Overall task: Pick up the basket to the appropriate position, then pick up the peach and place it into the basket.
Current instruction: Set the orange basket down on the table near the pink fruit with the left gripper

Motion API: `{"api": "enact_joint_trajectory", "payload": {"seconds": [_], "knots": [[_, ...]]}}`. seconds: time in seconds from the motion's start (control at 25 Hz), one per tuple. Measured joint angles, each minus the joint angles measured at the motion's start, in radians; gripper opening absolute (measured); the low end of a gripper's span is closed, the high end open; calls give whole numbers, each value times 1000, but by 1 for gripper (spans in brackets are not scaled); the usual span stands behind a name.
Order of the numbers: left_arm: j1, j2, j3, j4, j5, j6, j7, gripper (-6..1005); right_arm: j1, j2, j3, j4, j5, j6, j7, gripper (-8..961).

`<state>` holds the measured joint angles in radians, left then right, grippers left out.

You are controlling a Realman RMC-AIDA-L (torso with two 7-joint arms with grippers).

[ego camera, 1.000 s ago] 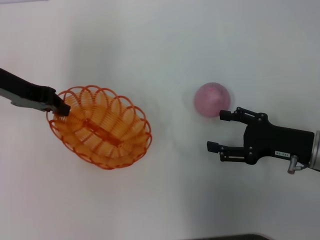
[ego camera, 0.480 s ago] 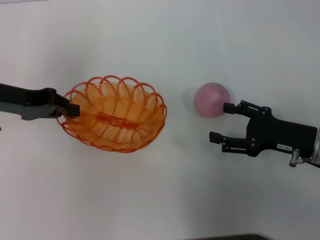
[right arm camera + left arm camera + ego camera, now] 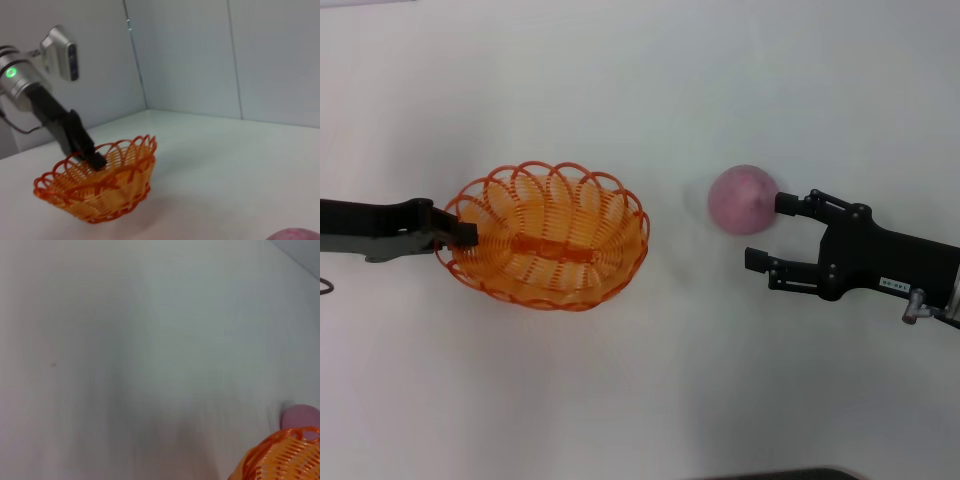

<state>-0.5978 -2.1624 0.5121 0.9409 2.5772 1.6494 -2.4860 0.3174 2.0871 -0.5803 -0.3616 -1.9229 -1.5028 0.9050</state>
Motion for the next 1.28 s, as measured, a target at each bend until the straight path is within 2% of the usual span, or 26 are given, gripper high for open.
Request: {"api": "enact_joint_trajectory", "payload": {"seconds": [0.36, 0.72, 1.28], "knots": [[60, -8, 12, -26, -112, -37, -1, 70, -10, 2, 2, 1, -5, -5, -2, 931], [71, -8, 42, -48, -124, -87, 1, 71, -9, 2, -31, 15, -12, -5, -9, 931], [109, -12, 119, -8, -126, -166, -64, 70, 2, 2, -53, 13, -11, 2, -9, 931]]}}
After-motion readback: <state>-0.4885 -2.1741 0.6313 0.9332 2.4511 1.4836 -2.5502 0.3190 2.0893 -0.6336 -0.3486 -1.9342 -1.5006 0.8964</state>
